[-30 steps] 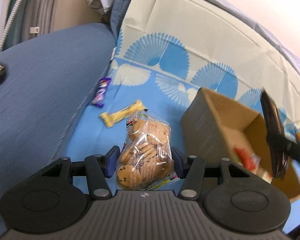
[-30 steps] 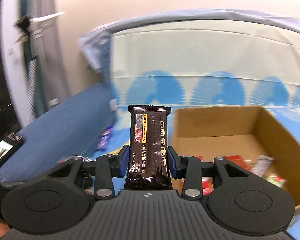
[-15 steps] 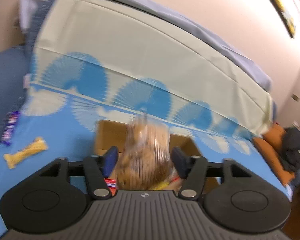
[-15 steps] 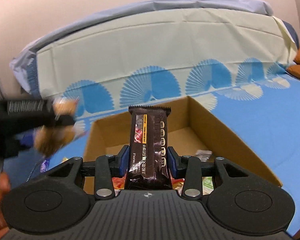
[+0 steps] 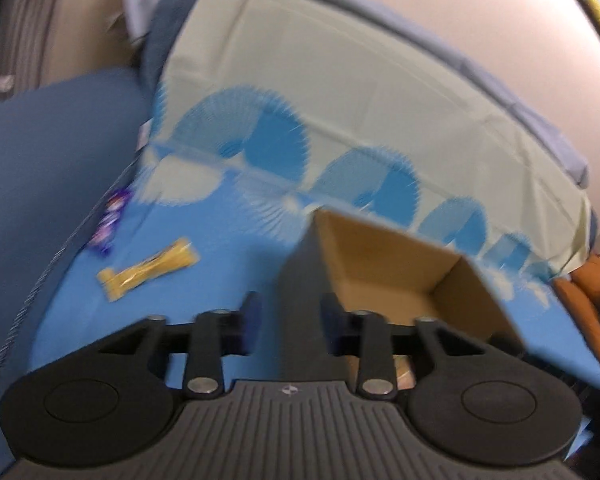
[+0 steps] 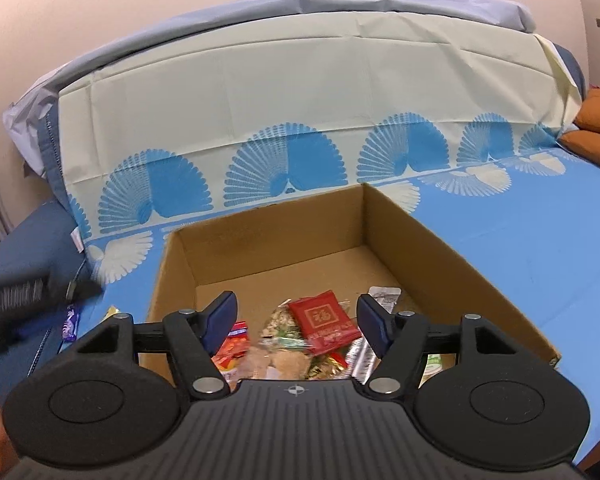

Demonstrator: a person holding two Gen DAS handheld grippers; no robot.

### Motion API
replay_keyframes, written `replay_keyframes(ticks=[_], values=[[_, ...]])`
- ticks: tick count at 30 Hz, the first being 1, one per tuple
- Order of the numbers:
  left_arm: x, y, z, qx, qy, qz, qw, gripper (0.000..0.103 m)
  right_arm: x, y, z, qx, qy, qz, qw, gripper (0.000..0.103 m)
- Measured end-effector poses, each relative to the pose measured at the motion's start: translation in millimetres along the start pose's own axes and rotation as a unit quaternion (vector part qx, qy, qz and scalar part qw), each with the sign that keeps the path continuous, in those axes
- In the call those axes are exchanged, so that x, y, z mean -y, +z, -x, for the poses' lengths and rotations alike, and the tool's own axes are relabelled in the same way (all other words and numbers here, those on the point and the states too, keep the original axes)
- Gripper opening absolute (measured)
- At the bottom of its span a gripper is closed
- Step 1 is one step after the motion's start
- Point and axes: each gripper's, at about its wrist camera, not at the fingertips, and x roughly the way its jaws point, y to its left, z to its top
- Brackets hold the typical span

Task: Organize snacks
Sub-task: 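Move both open tools back toward the yellow and purple bars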

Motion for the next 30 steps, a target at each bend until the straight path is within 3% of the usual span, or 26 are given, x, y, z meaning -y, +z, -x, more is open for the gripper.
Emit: replay_keyframes(ticks=[4,8,16,20,23,25,30], values=[[-39,-8,4,-0.009,0.030,0.005,0.9995,0.025,-17,-4,3,0.010,0.015,0.018,1.000,0.062],[-61,-8,1,-0.005,0.057,0.008,0.9983,0.025,-38,-9,8,0.021,0.054,0.038,0.998,0.034],[-66,25,-44,0.028,0.124,-0.057,0.9903,0.028,-76,-16,20,0.040,0.121,0.082,0.988,0.032],[-74,41,-92,0.030,0.172,-0.108,0.9787,0.028,-83,-18,19,0.030,0.132,0.082,0.987,0.032],[-82,43,-133,0.017,0.223,-0.157,0.9619,0.031,-83,-18,16,0.020,0.137,0.077,0.987,0.032],[-90,44,-161,0.002,0.252,-0.177,0.9514,0.042,-82,-19,13,0.013,0.137,0.075,0.988,0.032],[-98,36,-217,-0.033,0.314,-0.242,0.9175,0.047,-80,-18,9,0.006,0.140,0.064,0.988,0.032]])
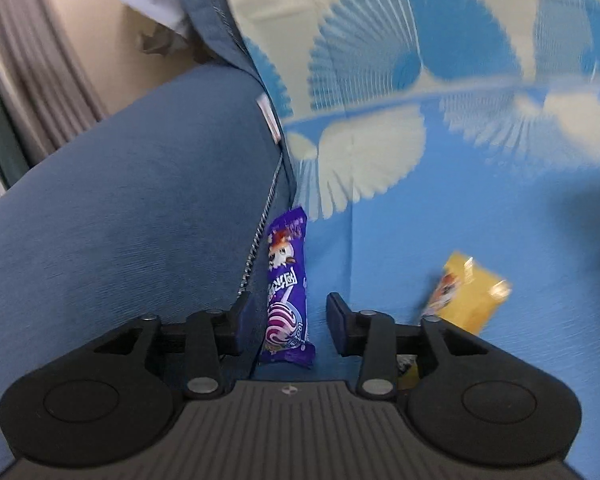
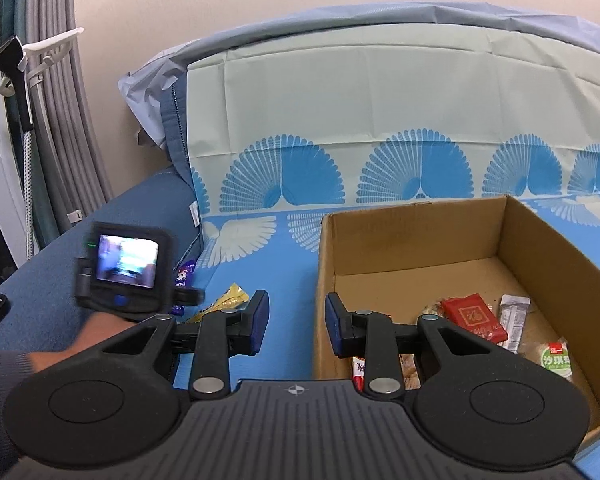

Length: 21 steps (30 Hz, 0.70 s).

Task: Organize snacks
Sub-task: 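Move both open tools back toward the yellow and purple bars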

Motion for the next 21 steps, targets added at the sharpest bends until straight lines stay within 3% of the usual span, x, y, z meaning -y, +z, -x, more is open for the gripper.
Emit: replay_keyframes(ticks=[3,6,7,11,16,19,21], values=[[11,-1,-17,-0.003,0.043,-0.025,0.9988,0.047,1,1,-2,0.000,0.003,-0.003,1.000,0.032],[5,4,-26,-0.018,0.025,-0.006,0.9995,0.021,2,1,-3,-0.001,0.006,-0.006,1.000,0.032],[1,6,-26,-0.021,0.020,0.003,0.9996,0.021,2,1,-3,-0.002,0.007,-0.006,1.000,0.032],[-23,4,-12,-0.036,-0.046,0.044,0.9973,0.020,1,2,-4,-0.003,0.012,-0.004,1.000,0.032],[-33,-12,29,-0.054,-0.138,0.044,0.9880,0.020,-4,3,-2,0.001,0.017,0.001,1.000,0.033],[-34,-33,59,-0.071,-0.196,0.032,0.9775,0.020,-10,2,-2,-0.001,0.021,0.011,1.000,0.033],[-36,-47,82,-0.081,-0.246,0.025,0.9656,0.020,-17,0,-3,-0.011,0.028,0.021,0.999,0.033]])
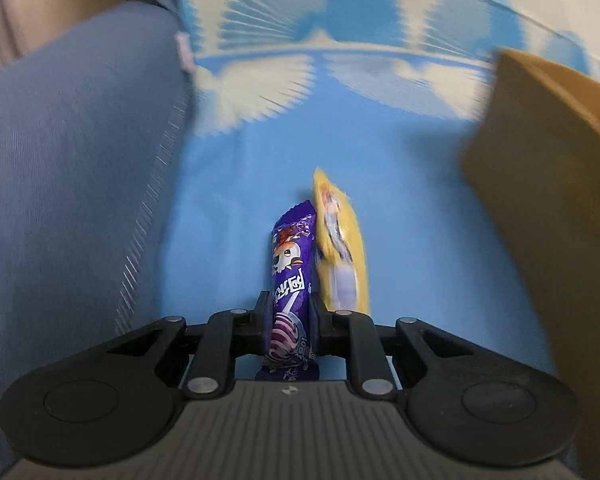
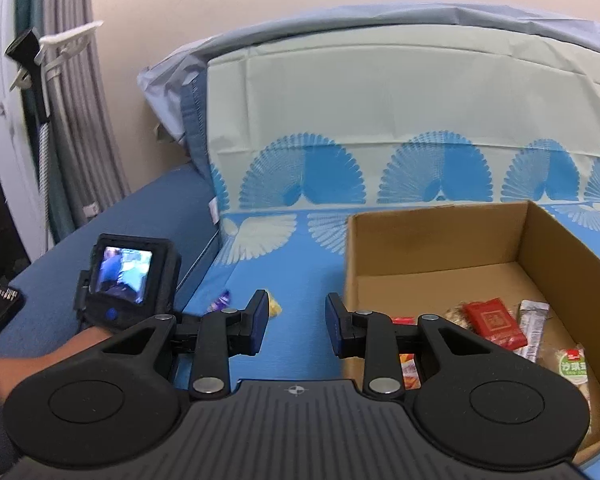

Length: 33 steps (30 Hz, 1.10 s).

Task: Organize snacks
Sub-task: 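Move both open tools back toward the yellow and purple bars, then grasp the yellow wafer bar with the left gripper and lift it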

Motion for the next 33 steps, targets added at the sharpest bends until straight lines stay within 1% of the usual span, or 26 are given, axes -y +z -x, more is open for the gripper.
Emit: replay_keyframes(ticks=[2,3,4,6,7,8,9,10,11,13,15,17,18,20,21,22,23,24,26,28,30,33], values=[[9,-17,19,-0.014,-0.048,-0.008,0.9987,0.020,-7,-2,0,-0.007,0.007,0.011,1.000,0.033],[14,-23,28,-0.015,-0.056,-0.015,0.9982,0.020,-11,-4,1,-0.009,0.010,0.017,1.000,0.033],[17,-30,36,-0.014,-0.054,-0.018,0.9983,0.020,-14,-5,1,-0.011,0.012,0.022,1.000,0.033],[17,-39,50,-0.025,-0.051,0.002,0.9984,0.021,-19,-9,3,-0.017,0.012,0.029,0.999,0.033],[16,-41,54,-0.027,-0.046,0.015,0.9984,0.026,-20,-10,3,-0.020,0.012,0.028,0.999,0.033],[15,-41,58,-0.018,-0.039,0.024,0.9988,0.031,-21,-11,3,-0.024,0.012,0.027,0.999,0.034],[16,-38,63,-0.001,-0.035,0.027,0.9990,0.043,-22,-12,3,-0.029,0.012,0.026,0.999,0.034],[17,-33,67,0.019,-0.035,0.026,0.9989,0.046,-22,-13,4,-0.031,0.007,0.026,0.999,0.034],[20,-27,68,0.037,-0.042,0.025,0.9981,0.046,-23,-14,5,-0.030,0.002,0.025,0.999,0.034],[29,-13,63,0.055,-0.069,0.025,0.9958,0.046,-21,-13,7,-0.026,-0.005,0.021,0.999,0.034],[43,0,48,0.061,-0.088,0.012,0.9942,0.048,-19,-13,8,-0.022,-0.012,0.020,0.999,0.034],[58,10,25,0.052,-0.089,-0.010,0.9947,0.054,-16,-13,6,-0.025,-0.016,0.021,0.999,0.034],[65,15,9,0.040,-0.084,-0.023,0.9954,0.059,-13,-13,5,-0.028,-0.018,0.018,0.999,0.034],[75,19,-24,0.002,-0.057,-0.047,0.9972,0.057,-10,-13,3,-0.033,-0.018,0.015,0.999,0.034],[77,16,-32,-0.011,-0.050,-0.056,0.9971,0.047,-9,-14,2,-0.034,-0.019,0.014,0.999,0.034],[76,15,-30,0.006,-0.051,-0.061,0.9968,0.018,-7,-14,1,-0.036,-0.019,0.014,0.999,0.034],[73,17,-29,0.007,-0.054,-0.061,0.9966,0.015,-7,-14,1,-0.037,-0.017,0.015,0.999,0.034],[66,17,-23,0.010,-0.053,-0.053,0.9971,0.015,-7,-15,0,-0.040,-0.015,0.017,0.999,0.035],[50,17,-1,0.043,-0.042,-0.033,0.9976,0.015,-9,-16,-1,-0.046,-0.007,0.023,0.999,0.038],[31,14,23,0.059,-0.038,-0.008,0.9975,0.015,-14,-18,-3,-0.057,0.008,0.033,0.998,0.038],[11,4,44,0.060,-0.043,0.014,0.9972,0.015,-23,-21,-3,-0.064,0.020,0.049,0.997,0.039],[-10,-21,62,0.038,-0.039,0.052,0.9972,0.015,-39,-26,-3,-0.071,0.042,0.075,0.994,0.039]])
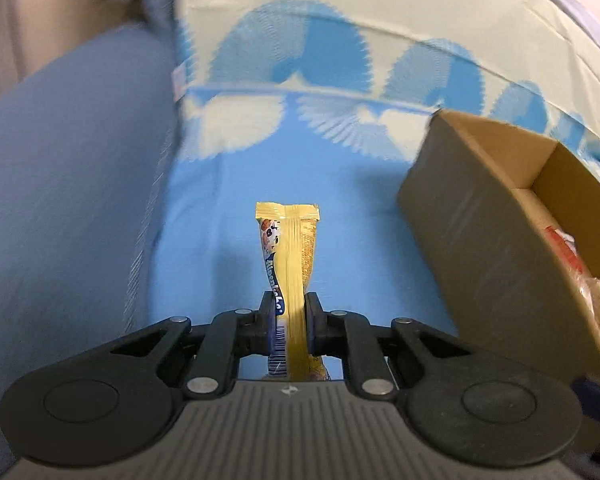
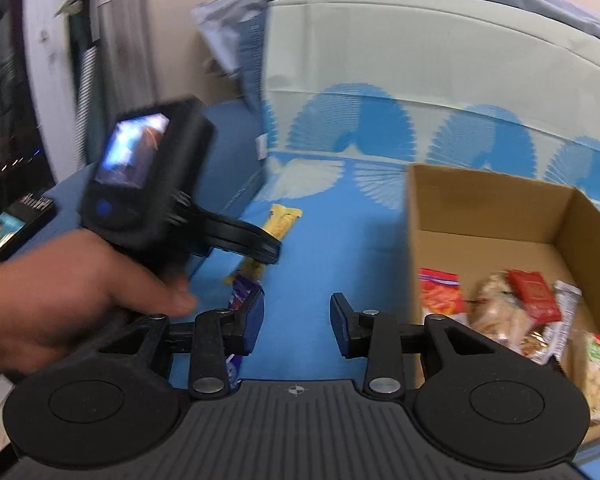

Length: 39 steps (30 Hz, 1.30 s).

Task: Organize snacks
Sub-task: 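Grasp the yellow wafer bar with the left gripper and lift it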

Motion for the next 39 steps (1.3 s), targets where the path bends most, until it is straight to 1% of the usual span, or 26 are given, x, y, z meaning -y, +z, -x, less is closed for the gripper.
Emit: replay_keyframes(ticks=[3,4,5,6,8,10,12,14,15,16,19,21,23,25,26,27,30,32,33,35,37,38,39], values=[[-18,-26,3,-0.021,-0.005,0.048,0.9986,0.015,-15,-5,-3,-0.013,0.015,0.020,1.000,0.039],[-22,-30,1,-0.028,-0.014,0.068,0.9972,0.015,-18,-7,-4,-0.020,0.019,0.023,0.999,0.039],[-25,-36,0,-0.033,-0.031,0.090,0.9949,0.015,-22,-10,-7,-0.032,0.025,0.028,0.999,0.039],[-26,-41,-1,-0.032,-0.047,0.106,0.9927,0.015,-25,-14,-10,-0.043,0.032,0.032,0.998,0.042],[-26,-49,3,-0.023,-0.060,0.115,0.9914,0.015,-31,-27,-20,-0.073,0.046,0.049,0.995,0.045],[-28,-52,3,-0.013,-0.071,0.121,0.9900,0.015,-34,-41,-27,-0.091,0.051,0.057,0.993,0.045],[-31,-55,3,0.000,-0.072,0.115,0.9907,0.015,-37,-54,-33,-0.103,0.068,0.060,0.991,0.045],[-31,-61,7,0.009,-0.066,0.095,0.9932,0.015,-43,-63,-36,-0.096,0.073,0.076,0.990,0.046],[-27,-64,9,0.014,-0.068,0.080,0.9944,0.015,-47,-67,-38,-0.091,0.073,0.089,0.989,0.047],[-24,-67,9,0.017,-0.072,0.075,0.9945,0.015,-50,-68,-39,-0.087,0.072,0.099,0.989,0.047],[-24,-70,15,0.035,-0.085,0.076,0.9929,0.015,-62,-72,-43,-0.065,0.068,0.129,0.987,0.051],[-22,-72,16,0.035,-0.084,0.069,0.9935,0.015,-72,-73,-48,-0.048,0.068,0.158,0.984,0.051],[-21,-75,18,0.033,-0.080,0.068,0.9939,0.015,-80,-77,-55,-0.036,0.055,0.191,0.979,0.051],[-23,-76,21,0.040,-0.084,0.074,0.9929,0.015,-87,-81,-62,-0.030,0.043,0.211,0.976,0.049],[-24,-78,24,0.045,-0.085,0.075,0.9925,0.015,-87,-82,-65,-0.033,0.041,0.213,0.976,0.033],[-25,-78,26,0.050,-0.087,0.076,0.9921,0.015,-87,-82,-67,-0.039,0.041,0.213,0.975,0.025],[-27,-81,34,0.069,-0.094,0.086,0.9895,0.015,-80,-76,-59,-0.030,0.051,0.205,0.977,0.024],[-27,-82,35,0.069,-0.094,0.090,0.9891,0.015,-77,-69,-51,-0.036,0.055,0.199,0.978,0.024],[-27,-82,37,0.070,-0.093,0.092,0.9889,0.015,-73,-65,-48,-0.052,0.055,0.190,0.979,0.024],[-30,-83,40,0.074,-0.091,0.105,0.9875,0.015,-64,-57,-45,-0.104,0.058,0.165,0.979,0.024],[-32,-84,43,0.070,-0.088,0.114,0.9870,0.015,-50,-52,-42,-0.135,0.035,0.127,0.982,0.024],[-31,-85,42,0.062,-0.084,0.117,0.9876,0.015,-40,-49,-43,-0.160,0.039,0.095,0.982,0.024],[-31,-86,42,0.051,-0.082,0.119,0.9882,0.015,-31,-49,-45,-0.182,0.052,0.066,0.980,0.024]])
